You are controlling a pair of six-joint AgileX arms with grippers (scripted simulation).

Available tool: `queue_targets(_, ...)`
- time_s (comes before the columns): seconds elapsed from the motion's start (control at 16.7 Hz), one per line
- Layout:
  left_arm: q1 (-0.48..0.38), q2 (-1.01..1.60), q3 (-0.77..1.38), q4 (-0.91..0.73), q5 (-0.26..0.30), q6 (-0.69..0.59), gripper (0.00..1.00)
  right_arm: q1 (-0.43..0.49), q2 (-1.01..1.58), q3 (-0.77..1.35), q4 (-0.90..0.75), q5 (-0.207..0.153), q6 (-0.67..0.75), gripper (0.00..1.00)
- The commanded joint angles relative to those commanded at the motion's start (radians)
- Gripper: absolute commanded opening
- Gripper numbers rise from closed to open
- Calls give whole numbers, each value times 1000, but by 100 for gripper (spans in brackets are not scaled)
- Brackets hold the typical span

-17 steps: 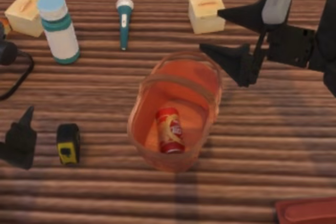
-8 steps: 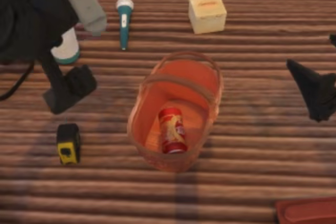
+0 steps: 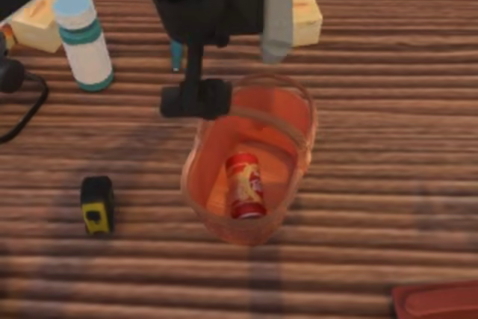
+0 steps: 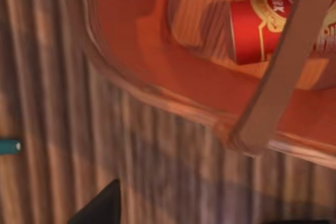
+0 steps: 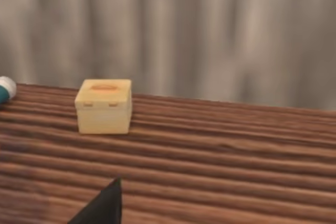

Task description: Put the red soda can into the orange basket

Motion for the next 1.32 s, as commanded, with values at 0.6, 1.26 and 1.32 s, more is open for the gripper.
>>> queue_targets(0.6,-68,316,292,-193,-17,139,100,-37,-305,-105,-128,141,6,100)
queue_targets(1.26,-67,294,175,-97,-17,139,100,-37,-305,-105,-128,141,6,100)
queue_targets(1.32,-67,294,175,-97,-17,139,100,-37,-305,-105,-128,141,6,100)
